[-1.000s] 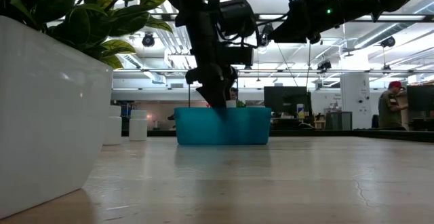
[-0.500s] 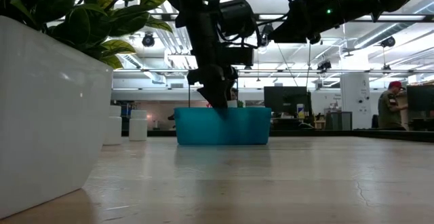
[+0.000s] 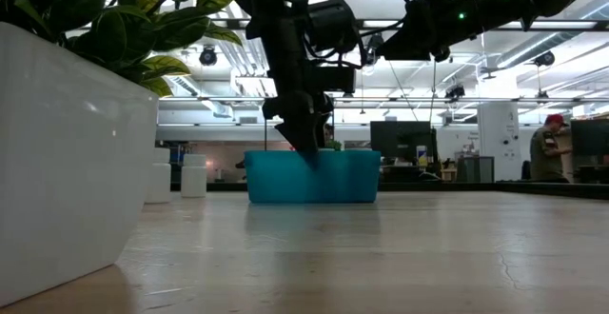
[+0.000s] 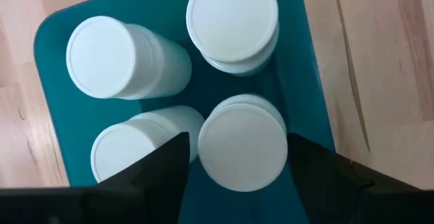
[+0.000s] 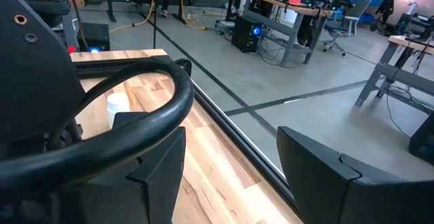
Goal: Pick and place pill bottles into a basket
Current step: Put the white medicine bottle into the blue bin
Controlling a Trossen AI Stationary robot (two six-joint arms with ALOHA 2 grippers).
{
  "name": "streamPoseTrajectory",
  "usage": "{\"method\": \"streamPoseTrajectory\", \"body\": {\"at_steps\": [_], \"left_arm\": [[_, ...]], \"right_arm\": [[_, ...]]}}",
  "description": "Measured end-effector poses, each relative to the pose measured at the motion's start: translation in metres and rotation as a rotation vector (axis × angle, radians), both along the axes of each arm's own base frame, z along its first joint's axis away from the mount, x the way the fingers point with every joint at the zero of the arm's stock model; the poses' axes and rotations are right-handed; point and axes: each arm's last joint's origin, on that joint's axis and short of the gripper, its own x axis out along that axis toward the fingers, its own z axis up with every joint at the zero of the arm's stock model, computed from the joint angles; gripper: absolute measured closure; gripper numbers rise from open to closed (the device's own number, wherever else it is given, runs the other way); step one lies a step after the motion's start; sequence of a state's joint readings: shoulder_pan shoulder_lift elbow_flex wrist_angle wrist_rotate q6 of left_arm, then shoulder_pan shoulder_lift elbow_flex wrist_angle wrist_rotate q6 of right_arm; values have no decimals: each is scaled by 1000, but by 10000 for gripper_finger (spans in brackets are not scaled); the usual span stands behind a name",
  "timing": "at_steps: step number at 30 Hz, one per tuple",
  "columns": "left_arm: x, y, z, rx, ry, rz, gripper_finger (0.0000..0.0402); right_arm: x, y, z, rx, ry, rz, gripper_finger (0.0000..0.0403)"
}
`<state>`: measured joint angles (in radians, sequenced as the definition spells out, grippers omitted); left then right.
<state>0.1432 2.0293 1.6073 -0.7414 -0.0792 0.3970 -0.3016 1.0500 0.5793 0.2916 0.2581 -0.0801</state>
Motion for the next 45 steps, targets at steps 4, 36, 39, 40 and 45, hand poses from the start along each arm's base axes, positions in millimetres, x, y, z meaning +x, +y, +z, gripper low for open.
{"method": "streamPoseTrajectory", "body": {"at_steps": [4, 36, 39, 40, 45], "left_arm": [[0, 0, 0, 0, 0, 2, 173], [-68, -21, 94, -21, 48, 19, 171], [-79, -23, 101, -22, 55, 18, 171], [-81, -23, 103, -22, 54, 17, 171], [-95, -25, 110, -22, 51, 18, 171]], "right_arm": [[0, 0, 0, 0, 1, 0, 179], [0, 1, 0, 2, 4, 11, 179], [0, 1, 0, 5, 2, 20, 179], [0, 1, 0, 6, 2, 23, 179], [0, 1, 0, 7, 1, 25, 179]]}}
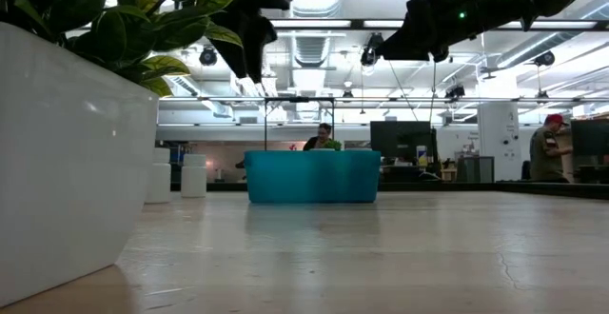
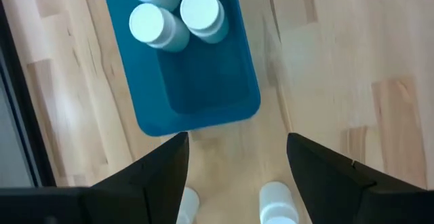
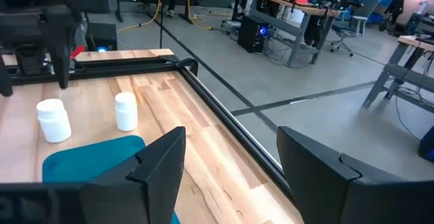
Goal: Pick and place pill bottles into a basket
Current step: Put the white medicine bottle into the blue bin
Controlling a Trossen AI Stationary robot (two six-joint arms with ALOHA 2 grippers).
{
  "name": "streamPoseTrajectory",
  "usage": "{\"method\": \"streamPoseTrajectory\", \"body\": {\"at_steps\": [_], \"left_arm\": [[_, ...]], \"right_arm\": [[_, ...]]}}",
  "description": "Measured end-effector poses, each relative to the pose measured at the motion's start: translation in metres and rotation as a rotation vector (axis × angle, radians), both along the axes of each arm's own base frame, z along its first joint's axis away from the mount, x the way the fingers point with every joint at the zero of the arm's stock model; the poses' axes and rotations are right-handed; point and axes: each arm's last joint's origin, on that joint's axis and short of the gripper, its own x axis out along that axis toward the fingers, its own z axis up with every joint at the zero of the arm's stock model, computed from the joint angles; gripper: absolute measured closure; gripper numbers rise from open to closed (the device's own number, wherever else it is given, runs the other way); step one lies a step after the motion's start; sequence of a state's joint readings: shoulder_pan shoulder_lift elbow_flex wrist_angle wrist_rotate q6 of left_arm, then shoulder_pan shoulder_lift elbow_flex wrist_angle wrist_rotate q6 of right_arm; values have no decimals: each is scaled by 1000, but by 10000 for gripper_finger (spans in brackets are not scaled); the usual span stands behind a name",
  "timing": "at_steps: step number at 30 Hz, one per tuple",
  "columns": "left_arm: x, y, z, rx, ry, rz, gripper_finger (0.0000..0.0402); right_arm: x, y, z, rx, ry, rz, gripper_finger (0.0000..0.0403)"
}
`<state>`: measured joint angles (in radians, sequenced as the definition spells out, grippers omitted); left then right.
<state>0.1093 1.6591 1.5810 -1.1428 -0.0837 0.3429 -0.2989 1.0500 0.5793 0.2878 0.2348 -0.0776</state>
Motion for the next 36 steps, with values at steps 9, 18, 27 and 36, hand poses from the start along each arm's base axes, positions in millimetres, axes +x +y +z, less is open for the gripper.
{"method": "streamPoseTrajectory", "body": {"at_steps": [9, 18, 27, 36], "left_arm": [[-27, -3, -14, -18, 46, 37, 171], [-54, -6, -44, -28, 122, 48, 171], [-69, -8, -59, -29, 107, 55, 171], [-76, -9, -73, -53, 110, 86, 171]], "right_arm": [[0, 0, 0, 5, -3, 3, 179], [0, 0, 0, 11, -6, 5, 179], [0, 0, 0, 14, -8, 5, 179], [0, 0, 0, 16, -10, 4, 179]]}}
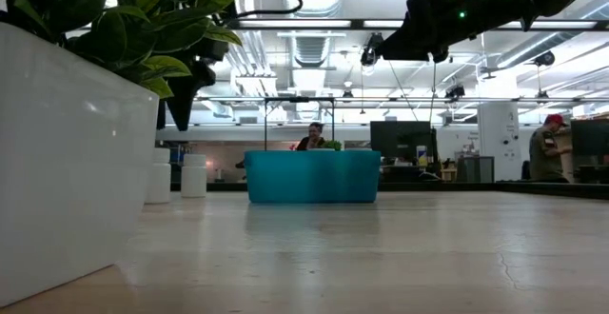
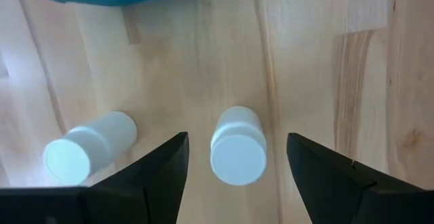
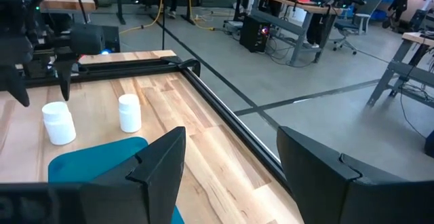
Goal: Pick and place pill bottles into a basket
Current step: Put the white medicine bottle into the blue bin
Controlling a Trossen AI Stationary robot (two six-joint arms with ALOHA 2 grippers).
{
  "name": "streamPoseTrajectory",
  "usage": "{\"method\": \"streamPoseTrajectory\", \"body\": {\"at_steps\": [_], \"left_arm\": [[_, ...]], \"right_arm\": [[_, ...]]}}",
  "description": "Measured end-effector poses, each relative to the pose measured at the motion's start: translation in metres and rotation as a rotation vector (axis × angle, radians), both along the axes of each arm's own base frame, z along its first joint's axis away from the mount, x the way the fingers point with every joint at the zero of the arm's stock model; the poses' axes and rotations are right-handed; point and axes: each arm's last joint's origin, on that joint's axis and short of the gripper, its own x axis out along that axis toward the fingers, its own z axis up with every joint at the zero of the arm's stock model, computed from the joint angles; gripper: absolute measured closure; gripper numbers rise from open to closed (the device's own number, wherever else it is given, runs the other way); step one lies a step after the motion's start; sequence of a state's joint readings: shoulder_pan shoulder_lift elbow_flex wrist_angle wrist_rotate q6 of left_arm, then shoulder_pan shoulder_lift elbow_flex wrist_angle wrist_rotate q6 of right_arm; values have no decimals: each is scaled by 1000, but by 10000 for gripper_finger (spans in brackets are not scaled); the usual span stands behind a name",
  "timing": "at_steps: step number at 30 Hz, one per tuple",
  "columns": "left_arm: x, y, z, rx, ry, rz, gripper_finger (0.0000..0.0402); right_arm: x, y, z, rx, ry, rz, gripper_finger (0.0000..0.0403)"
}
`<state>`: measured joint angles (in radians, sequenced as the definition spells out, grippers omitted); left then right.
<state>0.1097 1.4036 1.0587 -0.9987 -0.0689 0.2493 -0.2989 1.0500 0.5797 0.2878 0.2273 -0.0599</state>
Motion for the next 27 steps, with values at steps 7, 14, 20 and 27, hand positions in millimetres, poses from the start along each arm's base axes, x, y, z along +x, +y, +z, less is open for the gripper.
{"method": "streamPoseTrajectory", "body": {"at_steps": [7, 14, 20, 27], "left_arm": [[-4, -1, -16, -16, 20, 6, 171], [-7, -1, -29, -17, 28, 6, 171], [-9, -1, -35, -18, 35, 6, 171], [-7, -1, -37, -15, 4, 7, 171]], "right_arm": [[0, 0, 0, 1, 0, 0, 179], [0, 0, 0, 1, 0, 0, 179], [0, 0, 0, 3, -1, -1, 179], [0, 0, 0, 5, -2, -1, 179]]}}
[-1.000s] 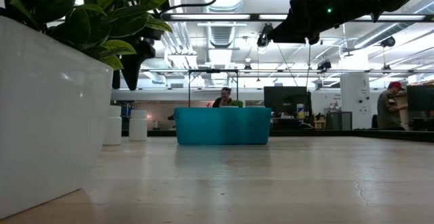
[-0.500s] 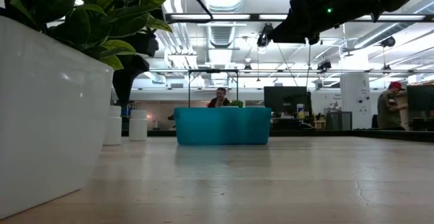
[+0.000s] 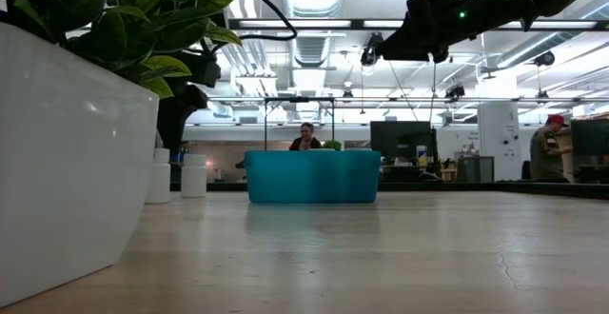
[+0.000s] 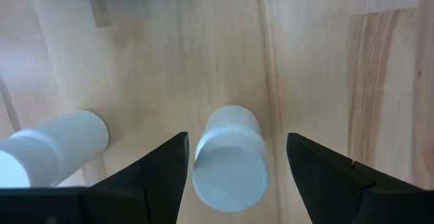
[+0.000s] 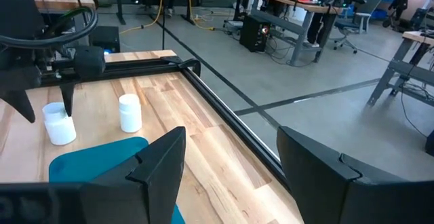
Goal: Pick and place pill bottles into a basket
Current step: Put the white medicine bottle into the blue bin
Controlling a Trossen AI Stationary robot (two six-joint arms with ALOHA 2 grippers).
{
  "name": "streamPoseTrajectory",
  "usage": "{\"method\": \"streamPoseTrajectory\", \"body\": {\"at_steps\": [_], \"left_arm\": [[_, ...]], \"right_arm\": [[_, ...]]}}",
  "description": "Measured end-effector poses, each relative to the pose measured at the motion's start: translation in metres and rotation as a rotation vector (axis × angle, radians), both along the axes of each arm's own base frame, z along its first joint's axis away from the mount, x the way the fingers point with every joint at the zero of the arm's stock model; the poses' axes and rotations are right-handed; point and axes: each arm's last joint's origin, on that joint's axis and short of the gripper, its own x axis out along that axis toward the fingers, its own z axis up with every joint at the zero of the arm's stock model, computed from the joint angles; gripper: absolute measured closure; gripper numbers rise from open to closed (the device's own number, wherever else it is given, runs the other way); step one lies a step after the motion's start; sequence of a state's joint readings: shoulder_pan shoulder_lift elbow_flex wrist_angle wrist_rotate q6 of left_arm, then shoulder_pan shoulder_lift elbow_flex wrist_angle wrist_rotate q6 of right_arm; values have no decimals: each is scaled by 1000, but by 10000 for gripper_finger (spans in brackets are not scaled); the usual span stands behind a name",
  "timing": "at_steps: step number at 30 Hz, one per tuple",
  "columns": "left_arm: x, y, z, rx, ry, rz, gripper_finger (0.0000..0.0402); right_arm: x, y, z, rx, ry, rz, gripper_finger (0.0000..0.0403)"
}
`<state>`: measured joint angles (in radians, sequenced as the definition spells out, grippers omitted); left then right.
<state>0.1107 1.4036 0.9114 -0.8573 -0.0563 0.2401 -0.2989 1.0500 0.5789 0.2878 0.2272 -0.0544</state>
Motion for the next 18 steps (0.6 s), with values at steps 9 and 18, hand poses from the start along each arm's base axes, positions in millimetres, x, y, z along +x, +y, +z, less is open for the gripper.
{"method": "streamPoseTrajectory", "body": {"at_steps": [9, 18], "left_arm": [[-7, 4, -13, -3, 29, 20, 171], [-2, 6, -13, 4, -25, 26, 171]], "right_arm": [[0, 0, 0, 1, 0, 3, 179], [0, 0, 0, 3, -1, 2, 179]]}}
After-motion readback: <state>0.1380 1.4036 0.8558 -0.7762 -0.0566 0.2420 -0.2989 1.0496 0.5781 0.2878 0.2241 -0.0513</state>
